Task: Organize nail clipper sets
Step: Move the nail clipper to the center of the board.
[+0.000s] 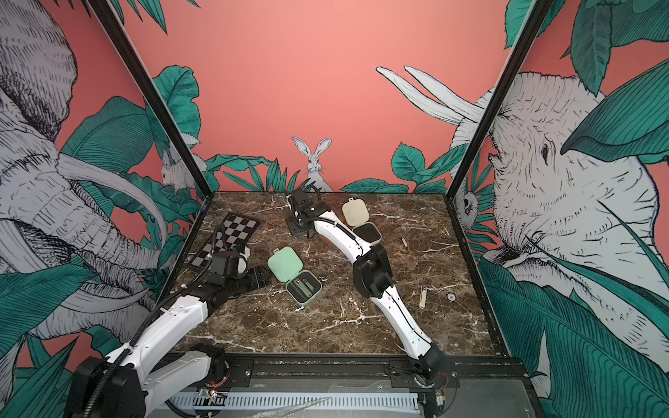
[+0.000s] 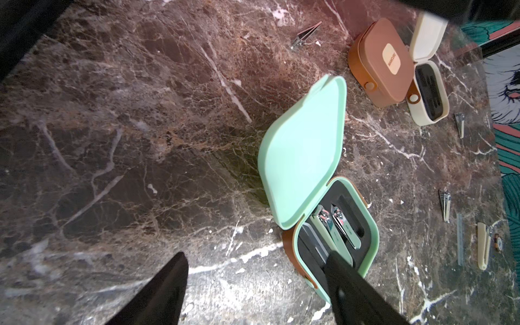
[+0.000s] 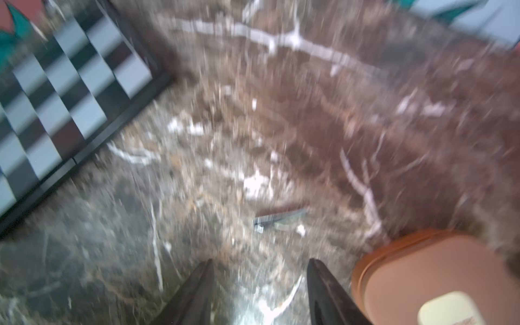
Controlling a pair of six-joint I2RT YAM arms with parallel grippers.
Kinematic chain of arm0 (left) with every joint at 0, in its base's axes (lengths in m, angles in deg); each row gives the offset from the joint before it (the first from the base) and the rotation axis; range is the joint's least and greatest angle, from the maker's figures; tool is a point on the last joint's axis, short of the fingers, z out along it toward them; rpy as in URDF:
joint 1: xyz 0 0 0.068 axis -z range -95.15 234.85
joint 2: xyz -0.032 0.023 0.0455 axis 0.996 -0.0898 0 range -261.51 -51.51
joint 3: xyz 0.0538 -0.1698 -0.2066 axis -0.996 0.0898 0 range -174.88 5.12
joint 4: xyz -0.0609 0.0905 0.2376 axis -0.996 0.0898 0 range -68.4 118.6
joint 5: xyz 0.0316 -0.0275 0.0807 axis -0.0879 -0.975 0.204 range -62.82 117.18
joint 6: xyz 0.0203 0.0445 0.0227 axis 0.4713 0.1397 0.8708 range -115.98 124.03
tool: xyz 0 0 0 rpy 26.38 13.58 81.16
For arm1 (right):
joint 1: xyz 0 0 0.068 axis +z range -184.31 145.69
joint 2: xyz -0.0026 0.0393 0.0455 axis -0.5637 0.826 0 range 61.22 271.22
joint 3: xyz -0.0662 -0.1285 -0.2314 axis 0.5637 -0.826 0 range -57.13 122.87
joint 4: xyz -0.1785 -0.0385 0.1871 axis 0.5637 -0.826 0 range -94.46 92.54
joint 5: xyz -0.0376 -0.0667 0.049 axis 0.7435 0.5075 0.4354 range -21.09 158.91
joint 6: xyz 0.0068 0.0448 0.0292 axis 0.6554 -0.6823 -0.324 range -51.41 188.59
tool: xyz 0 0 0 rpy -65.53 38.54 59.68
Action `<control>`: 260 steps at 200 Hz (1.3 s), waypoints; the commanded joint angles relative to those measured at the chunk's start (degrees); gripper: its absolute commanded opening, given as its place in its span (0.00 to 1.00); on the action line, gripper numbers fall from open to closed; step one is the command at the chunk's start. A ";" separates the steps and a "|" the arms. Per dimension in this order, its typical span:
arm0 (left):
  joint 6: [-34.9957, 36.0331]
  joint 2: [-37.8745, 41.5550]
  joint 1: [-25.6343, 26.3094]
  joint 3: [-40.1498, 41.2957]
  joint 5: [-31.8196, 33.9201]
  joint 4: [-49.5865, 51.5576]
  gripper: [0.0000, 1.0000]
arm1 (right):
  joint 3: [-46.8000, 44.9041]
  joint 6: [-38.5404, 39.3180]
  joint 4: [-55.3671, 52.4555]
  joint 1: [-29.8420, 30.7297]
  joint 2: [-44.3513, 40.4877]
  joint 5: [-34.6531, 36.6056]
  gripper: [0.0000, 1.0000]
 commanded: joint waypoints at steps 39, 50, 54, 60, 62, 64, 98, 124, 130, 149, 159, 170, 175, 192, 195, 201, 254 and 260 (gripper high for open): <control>-1.13 -2.22 -0.17 -0.17 -1.04 -0.08 0.79 | -0.12 -1.74 4.52 -0.61 4.23 1.52 0.71; -1.29 -2.68 -0.20 -0.26 -1.35 -0.15 0.79 | 0.35 -2.04 6.87 -0.79 5.09 0.52 0.71; -1.39 -2.75 -0.22 -0.30 -1.39 -0.22 0.79 | 0.70 -2.23 7.60 -0.85 5.60 0.40 0.70; -1.40 -2.87 -0.24 -0.39 -1.43 -0.22 0.79 | 1.66 -2.51 8.41 -0.83 6.42 0.34 0.69; -1.40 -2.98 -0.24 -0.42 -1.43 -0.24 0.79 | 2.14 -2.59 8.56 -0.89 6.73 0.26 0.69; -1.40 -3.03 -0.19 -0.43 -1.43 -0.18 0.79 | 2.55 -2.68 8.68 -0.86 7.17 0.18 0.69; -2.06 -3.31 -0.21 -0.91 -1.74 -0.04 0.79 | 9.09 -4.97 6.78 -0.82 11.96 0.73 0.62; -2.42 -3.16 -0.23 -0.92 -1.79 0.08 0.79 | 8.60 -5.95 5.31 -0.91 12.62 1.60 0.61; -2.39 -3.19 -0.23 -0.92 -1.78 0.08 0.78 | 8.60 -6.12 4.86 -0.91 12.85 1.54 0.61; -2.46 -3.22 -0.23 -0.95 -1.62 0.12 0.78 | 8.94 -6.73 3.42 -1.00 13.83 0.70 0.59; -2.46 -3.22 -0.23 -0.98 -1.61 0.02 0.78 | 8.98 -7.00 2.08 -1.01 14.11 0.83 0.57; -2.59 -3.31 -0.26 -0.99 -1.70 -0.11 0.78 | 8.77 -7.25 0.55 -1.00 14.25 1.17 0.56; -2.64 -3.37 -0.19 -0.97 -1.83 -0.19 0.78 | 8.64 -7.48 -0.08 -1.00 14.22 1.52 0.55; -2.97 -3.26 -0.21 -0.65 -2.34 -0.69 0.78 | 7.63 -7.86 -1.48 -1.03 14.07 1.57 0.50; -3.06 -3.23 -0.23 -0.50 -2.40 -0.74 0.78 | 7.42 -8.03 -1.72 -1.00 14.02 1.63 0.49; -3.20 -2.91 -0.22 -0.33 -2.48 -0.85 0.78 | 6.76 -8.28 -1.88 -1.00 13.80 1.69 0.48; -3.75 1.74 -0.24 1.36 -2.26 0.71 0.78 | -1.98 -9.55 -1.59 -0.34 10.06 2.33 0.33; -3.86 2.37 -0.23 1.68 -2.23 0.78 0.78 | -3.52 -9.63 -1.16 -0.20 9.18 2.51 0.31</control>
